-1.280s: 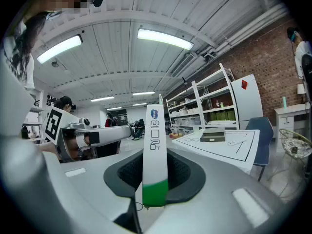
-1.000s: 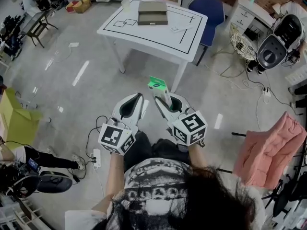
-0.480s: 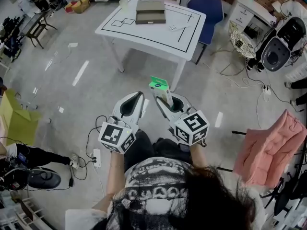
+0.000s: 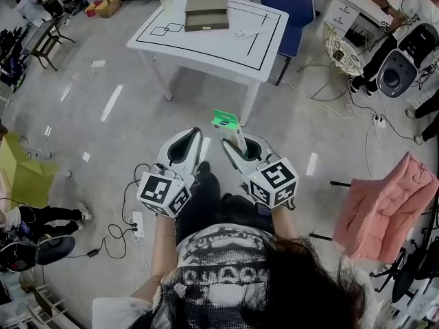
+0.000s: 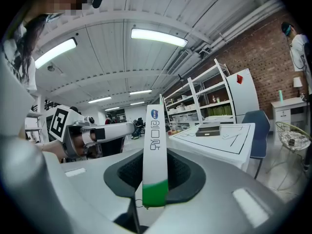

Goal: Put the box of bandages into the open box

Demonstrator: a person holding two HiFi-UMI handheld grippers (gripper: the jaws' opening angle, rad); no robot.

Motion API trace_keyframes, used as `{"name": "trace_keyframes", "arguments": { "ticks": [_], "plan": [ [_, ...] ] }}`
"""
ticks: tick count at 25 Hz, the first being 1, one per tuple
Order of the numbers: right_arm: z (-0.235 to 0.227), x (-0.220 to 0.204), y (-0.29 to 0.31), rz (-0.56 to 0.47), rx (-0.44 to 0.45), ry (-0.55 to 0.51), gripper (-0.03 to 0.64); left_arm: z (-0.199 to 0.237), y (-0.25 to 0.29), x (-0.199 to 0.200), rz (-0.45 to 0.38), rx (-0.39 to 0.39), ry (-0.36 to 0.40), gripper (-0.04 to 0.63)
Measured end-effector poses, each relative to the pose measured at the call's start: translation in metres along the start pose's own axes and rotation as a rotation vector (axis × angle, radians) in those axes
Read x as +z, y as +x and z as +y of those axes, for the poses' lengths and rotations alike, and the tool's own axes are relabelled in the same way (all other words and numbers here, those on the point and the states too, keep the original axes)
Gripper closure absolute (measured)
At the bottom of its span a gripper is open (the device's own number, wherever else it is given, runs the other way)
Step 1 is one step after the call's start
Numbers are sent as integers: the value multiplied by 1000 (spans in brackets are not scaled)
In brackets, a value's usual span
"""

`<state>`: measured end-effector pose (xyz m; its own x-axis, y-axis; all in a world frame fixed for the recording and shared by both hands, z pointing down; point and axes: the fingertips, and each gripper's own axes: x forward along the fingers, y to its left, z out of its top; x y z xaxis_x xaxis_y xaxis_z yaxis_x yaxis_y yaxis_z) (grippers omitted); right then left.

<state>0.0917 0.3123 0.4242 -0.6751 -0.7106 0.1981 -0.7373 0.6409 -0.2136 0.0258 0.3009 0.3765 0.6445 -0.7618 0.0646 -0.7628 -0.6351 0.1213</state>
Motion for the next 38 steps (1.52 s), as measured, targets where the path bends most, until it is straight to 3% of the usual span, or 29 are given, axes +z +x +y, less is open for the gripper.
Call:
{"name": "trace_keyframes", "arguments": {
  "ticks": [10, 21, 28, 38],
  "plan": [
    [-27, 6, 23, -7, -2, 26, 522, 12, 28, -1, 25, -20, 11, 595],
    [-67, 21, 92, 4, -15, 24, 522, 73, 84, 2, 14, -48, 3, 595],
    [-92, 67, 199, 19, -21, 36, 522, 179, 128, 39, 9, -56, -7, 595],
    [-116, 98, 305, 35, -58, 27, 522, 285, 170, 57, 4, -97, -9, 595]
  ]
}}
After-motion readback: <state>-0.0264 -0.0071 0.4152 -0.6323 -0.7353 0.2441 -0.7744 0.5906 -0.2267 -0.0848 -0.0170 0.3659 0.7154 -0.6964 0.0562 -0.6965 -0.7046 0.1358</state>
